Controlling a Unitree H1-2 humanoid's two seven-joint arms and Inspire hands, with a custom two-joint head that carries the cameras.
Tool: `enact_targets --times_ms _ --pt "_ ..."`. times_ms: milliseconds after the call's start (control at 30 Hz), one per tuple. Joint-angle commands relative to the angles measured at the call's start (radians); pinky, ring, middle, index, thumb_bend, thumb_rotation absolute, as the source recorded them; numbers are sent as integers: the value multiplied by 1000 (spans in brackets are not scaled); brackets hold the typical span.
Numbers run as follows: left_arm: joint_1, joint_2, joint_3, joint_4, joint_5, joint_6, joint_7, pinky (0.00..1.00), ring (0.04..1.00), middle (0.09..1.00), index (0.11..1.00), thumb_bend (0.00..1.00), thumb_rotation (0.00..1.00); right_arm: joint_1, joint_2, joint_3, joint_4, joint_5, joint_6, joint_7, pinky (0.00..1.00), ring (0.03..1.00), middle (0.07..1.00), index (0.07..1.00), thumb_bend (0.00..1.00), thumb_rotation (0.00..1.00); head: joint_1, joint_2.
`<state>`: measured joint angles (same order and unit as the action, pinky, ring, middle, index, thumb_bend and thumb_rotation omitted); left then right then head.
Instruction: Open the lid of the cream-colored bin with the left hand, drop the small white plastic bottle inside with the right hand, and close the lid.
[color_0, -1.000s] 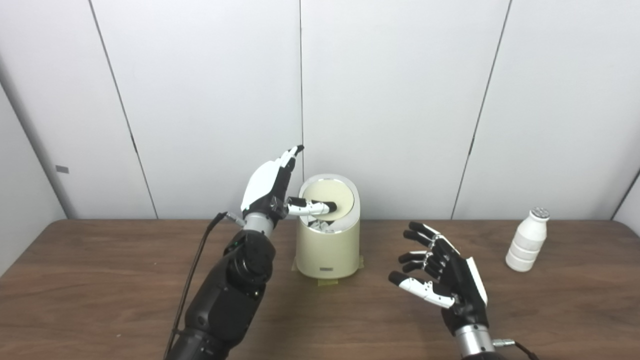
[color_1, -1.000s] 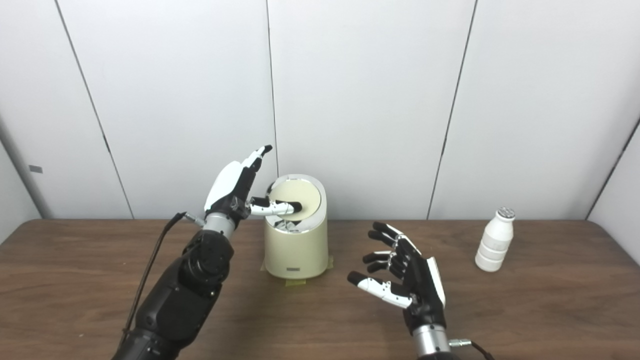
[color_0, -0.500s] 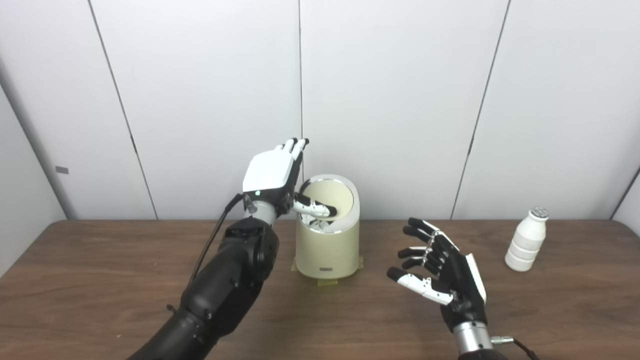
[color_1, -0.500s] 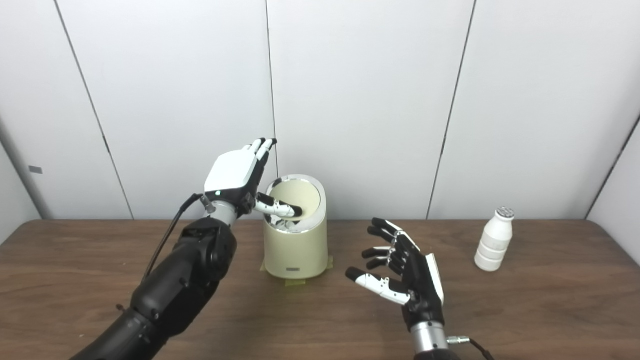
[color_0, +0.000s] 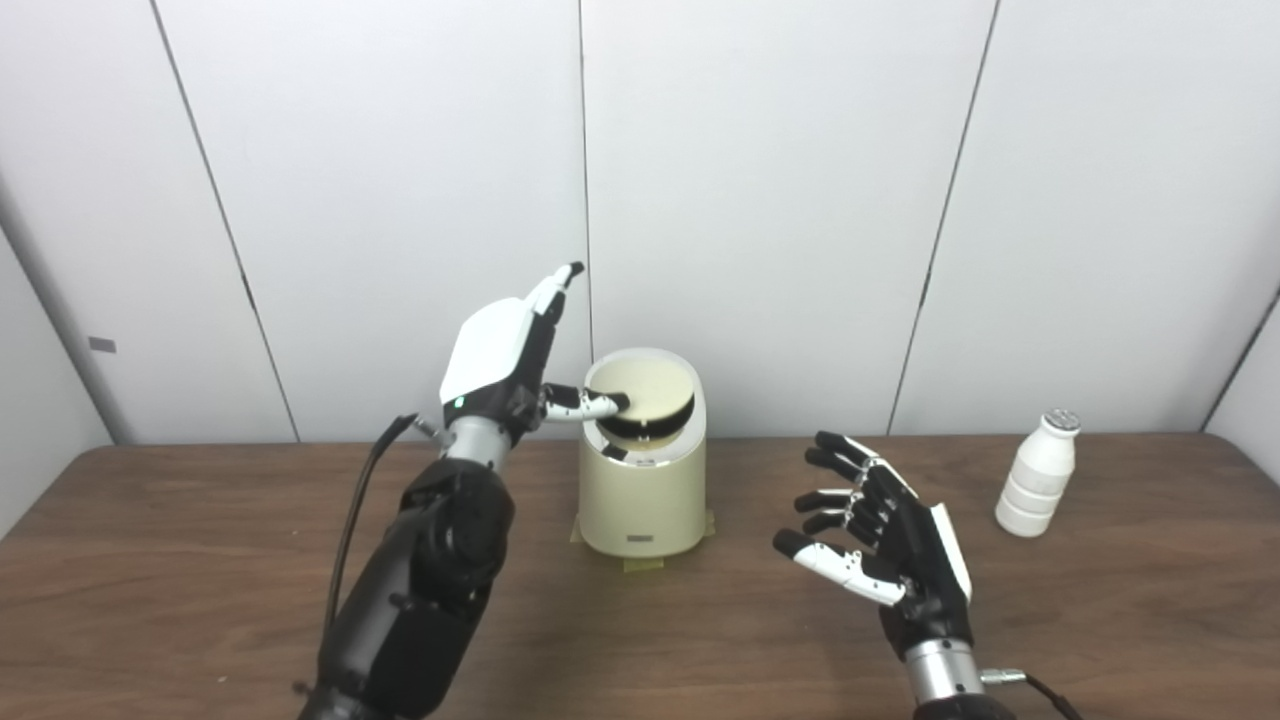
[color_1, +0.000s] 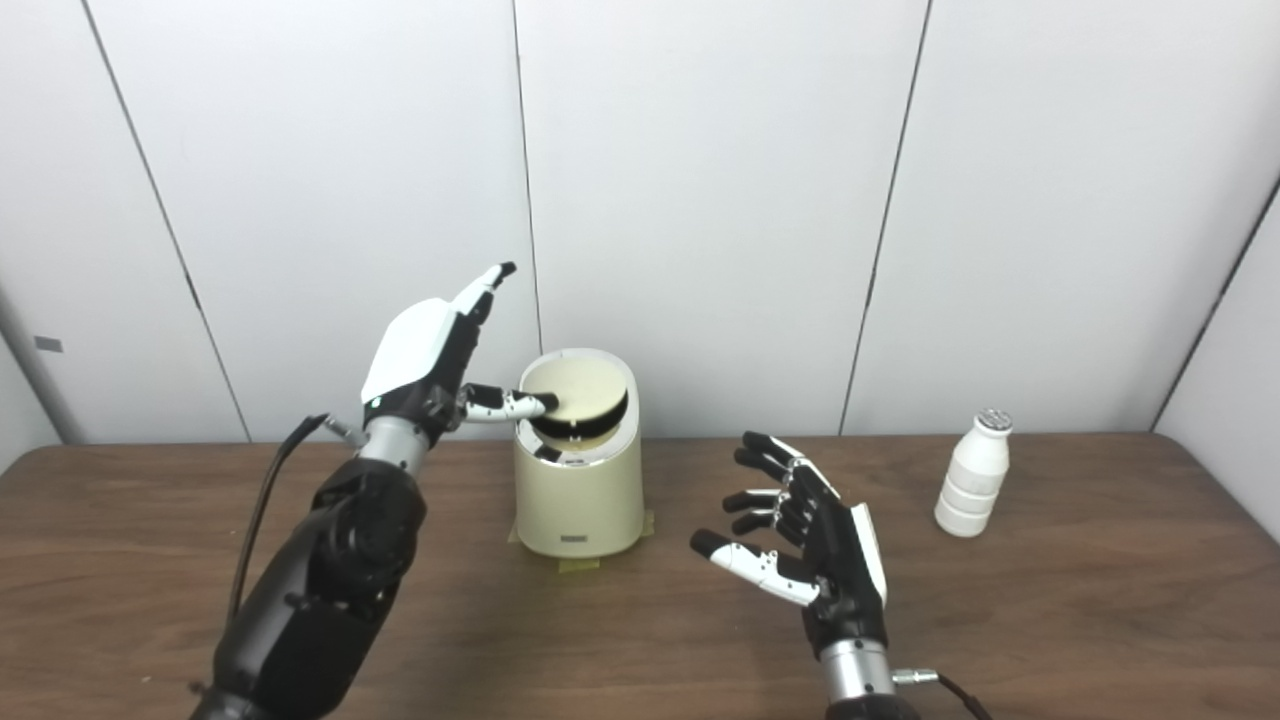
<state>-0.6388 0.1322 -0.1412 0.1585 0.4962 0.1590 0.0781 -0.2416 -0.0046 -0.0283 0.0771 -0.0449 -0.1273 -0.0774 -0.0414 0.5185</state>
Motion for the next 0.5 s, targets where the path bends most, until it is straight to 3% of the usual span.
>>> enact_targets --times_ms 0,67,167,300,467 --pt "-4 -25 78 -111 -156 -82 12 708 870 903 953 750 119 -45 1 0 -22 1 -30 1 461 567 761 762 795 221 -1 1" --pt "71 -35 128 -177 -257 -81 -23 657 827 869 902 726 126 -48 -1 0 -17 1 -36 1 459 566 760 764 798 232 -5 3" --pt "150 -33 159 -219 -332 -70 -54 655 801 851 864 721 139 -51 -3 -2 -14 6 -33 3 460 567 760 765 807 243 -8 4" --pt "258 -16 179 -209 -356 -94 -54 751 750 799 835 742 202 -49 -3 -1 -19 8 -21 4 450 557 755 760 816 239 -9 -13" --pt "342 -2 191 -178 -413 -137 -78 611 722 800 849 755 200 -36 -6 6 -36 16 -13 18 445 557 750 762 801 228 -23 -20"
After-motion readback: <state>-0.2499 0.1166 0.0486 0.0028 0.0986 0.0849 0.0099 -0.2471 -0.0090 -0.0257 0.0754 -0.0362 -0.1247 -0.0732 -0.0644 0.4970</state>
